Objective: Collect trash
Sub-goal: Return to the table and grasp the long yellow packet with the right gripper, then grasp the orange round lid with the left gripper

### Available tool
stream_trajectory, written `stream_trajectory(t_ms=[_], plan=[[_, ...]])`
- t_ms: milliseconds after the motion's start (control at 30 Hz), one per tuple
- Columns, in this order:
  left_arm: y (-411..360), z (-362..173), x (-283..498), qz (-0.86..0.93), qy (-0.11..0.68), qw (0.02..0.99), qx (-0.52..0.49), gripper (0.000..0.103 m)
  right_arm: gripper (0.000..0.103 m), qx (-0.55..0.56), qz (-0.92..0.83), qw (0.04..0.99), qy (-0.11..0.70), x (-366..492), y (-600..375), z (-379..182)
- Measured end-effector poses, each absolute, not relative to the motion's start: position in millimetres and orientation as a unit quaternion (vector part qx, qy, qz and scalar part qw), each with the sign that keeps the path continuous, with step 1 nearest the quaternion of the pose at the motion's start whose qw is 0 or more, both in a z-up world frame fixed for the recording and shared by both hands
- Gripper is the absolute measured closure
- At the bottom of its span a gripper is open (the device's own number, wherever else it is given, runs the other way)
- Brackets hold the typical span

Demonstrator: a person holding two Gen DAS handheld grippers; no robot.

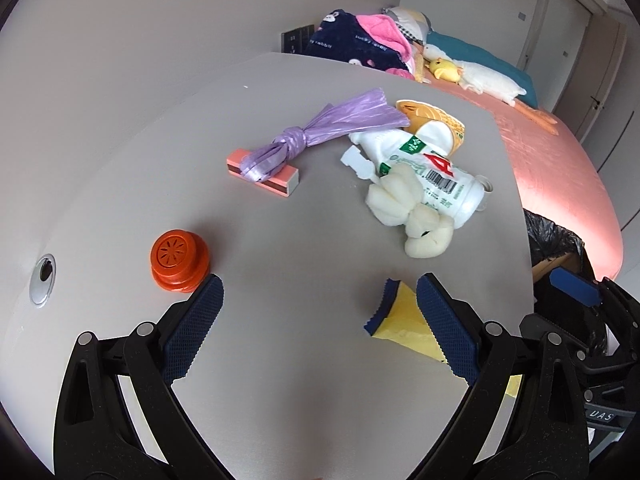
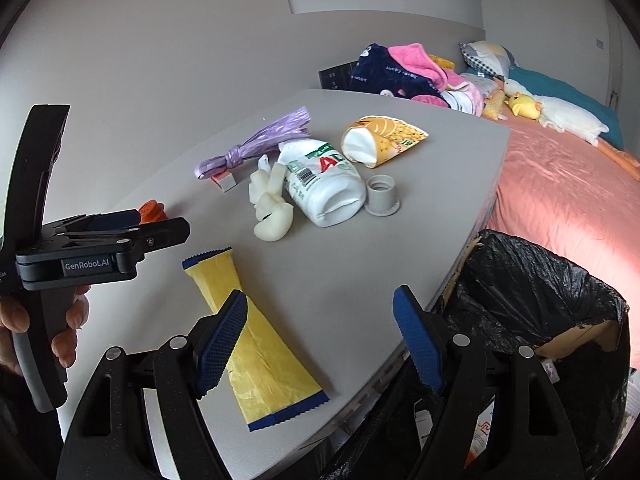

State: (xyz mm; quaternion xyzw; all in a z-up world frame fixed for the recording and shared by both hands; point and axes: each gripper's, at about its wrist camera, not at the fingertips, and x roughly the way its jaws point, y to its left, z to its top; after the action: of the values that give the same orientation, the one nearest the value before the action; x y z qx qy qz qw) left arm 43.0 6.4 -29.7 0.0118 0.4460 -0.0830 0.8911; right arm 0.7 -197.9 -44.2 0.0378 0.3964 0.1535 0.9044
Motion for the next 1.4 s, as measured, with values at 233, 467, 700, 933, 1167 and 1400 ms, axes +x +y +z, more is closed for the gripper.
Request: stream_trajectory(t_ms=[233, 467, 700, 933, 1167, 1400], plan=[[26.9, -34.6, 47.4, -0.056, 0.449, 0.892, 0.016, 0.009, 0.027, 0.025, 0.179, 0.894, 0.409, 5.0, -176.4, -52.5], [50.1, -45.3, 55.7, -0.027, 0.454, 0.891, 0.008, 0.009, 0.027, 0.002, 0.186, 0.893, 0.41, 9.4, -157.9, -62.5], [68.7, -59.4, 66.0, -0.003, 0.454, 0.891, -0.012, 0.009, 0.031, -0.007, 0.195, 0.89, 0.411, 15.4, -148.8, -73.0], [79.2, -68.8, 73.9, 0.02, 0.458, 0.889, -0.014, 0.03, 0.072, -0.003, 0.207, 0.891, 0.404, 20.3, -145.0, -73.5], [78.4, -65.9, 72.6, 0.018, 0.452, 0.892, 0.0, 0.057, 0.079, 0.008, 0.209, 0.887, 0.413, 19.6, -144.1, -72.1], [65.2, -58.5, 72.2, 0.001, 0.456, 0.89, 0.008, 0.057, 0.079, 0.029, 0.213, 0.885, 0.414, 16.6, -151.2, -64.7]])
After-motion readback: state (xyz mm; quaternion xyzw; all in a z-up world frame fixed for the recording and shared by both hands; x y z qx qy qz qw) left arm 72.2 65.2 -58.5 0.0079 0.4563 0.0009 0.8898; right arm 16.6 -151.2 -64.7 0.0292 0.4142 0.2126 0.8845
